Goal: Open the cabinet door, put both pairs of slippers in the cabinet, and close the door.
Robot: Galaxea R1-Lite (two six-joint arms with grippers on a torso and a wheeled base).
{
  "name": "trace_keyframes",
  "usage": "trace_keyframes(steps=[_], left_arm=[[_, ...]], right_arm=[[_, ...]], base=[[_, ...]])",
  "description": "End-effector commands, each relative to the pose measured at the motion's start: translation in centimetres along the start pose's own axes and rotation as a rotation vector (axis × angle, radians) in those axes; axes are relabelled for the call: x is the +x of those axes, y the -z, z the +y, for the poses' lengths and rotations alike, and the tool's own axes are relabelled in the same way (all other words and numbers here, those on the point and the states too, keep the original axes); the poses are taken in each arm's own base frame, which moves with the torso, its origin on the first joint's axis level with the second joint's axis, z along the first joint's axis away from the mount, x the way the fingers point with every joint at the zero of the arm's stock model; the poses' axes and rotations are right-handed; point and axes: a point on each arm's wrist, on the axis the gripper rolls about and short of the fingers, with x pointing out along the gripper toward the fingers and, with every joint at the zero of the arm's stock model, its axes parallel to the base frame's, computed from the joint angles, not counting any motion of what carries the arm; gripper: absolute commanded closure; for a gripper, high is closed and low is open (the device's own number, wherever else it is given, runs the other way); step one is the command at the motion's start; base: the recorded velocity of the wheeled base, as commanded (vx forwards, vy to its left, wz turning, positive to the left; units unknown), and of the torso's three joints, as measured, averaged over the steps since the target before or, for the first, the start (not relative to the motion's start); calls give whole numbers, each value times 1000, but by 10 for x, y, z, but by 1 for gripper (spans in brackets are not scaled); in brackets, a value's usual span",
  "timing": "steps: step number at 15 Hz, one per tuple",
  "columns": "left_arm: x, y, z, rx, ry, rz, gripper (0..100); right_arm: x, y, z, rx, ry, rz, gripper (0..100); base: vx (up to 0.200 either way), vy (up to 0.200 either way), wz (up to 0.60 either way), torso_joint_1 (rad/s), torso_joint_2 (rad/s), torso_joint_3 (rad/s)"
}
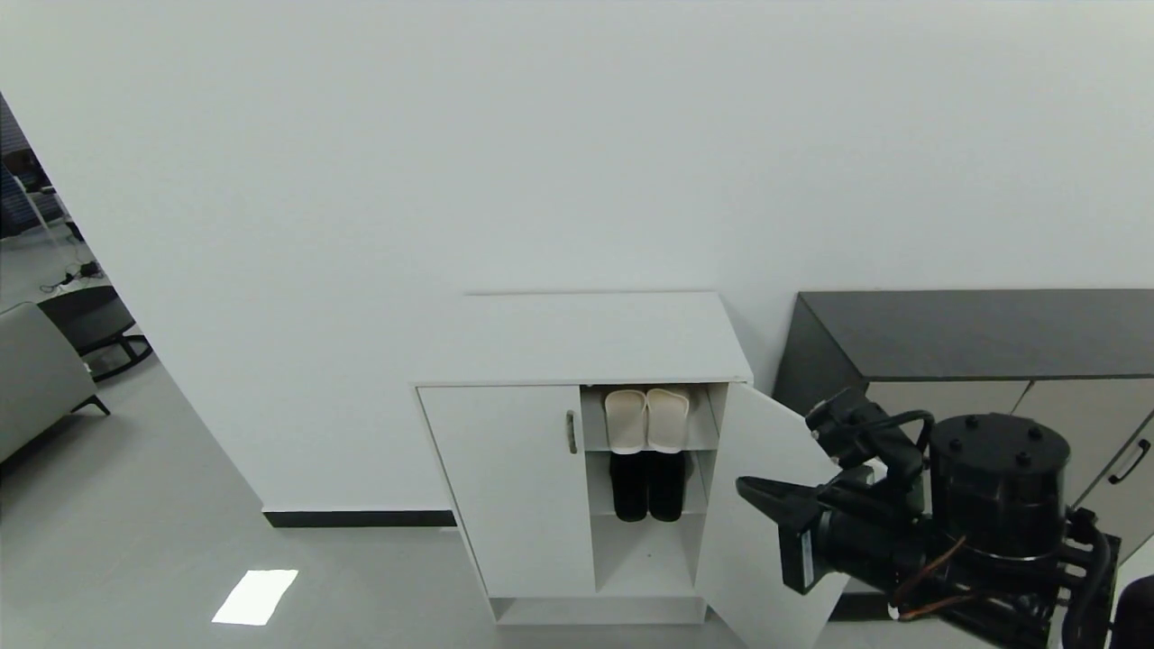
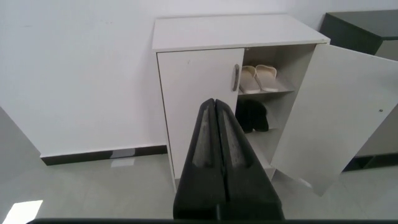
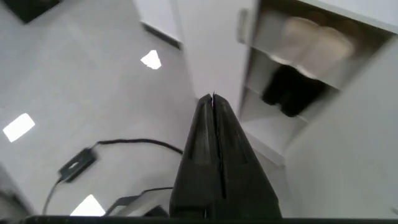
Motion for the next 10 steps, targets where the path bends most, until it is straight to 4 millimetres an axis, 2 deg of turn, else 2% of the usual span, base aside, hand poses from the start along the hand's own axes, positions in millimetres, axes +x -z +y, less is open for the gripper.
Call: trace_keyframes(steps=[1,5,8,10], left_arm=[[0,0,0,0,0,1,100],[0,0,0,-1,0,1,100],[0,0,0,-3,0,1,100],[0,0,0,-1,0,1,100]], right_arm=[[16,5,-49,37,167,27,100],[36,14,-121,105,376,54,100],[46,23,-157,142,463,68,100],[46,27,-176,158,512,68,100]], base=[[0,0,0,0,0,0],[0,0,0,0,0,0],[0,0,0,0,0,0],[0,0,0,0,0,0]])
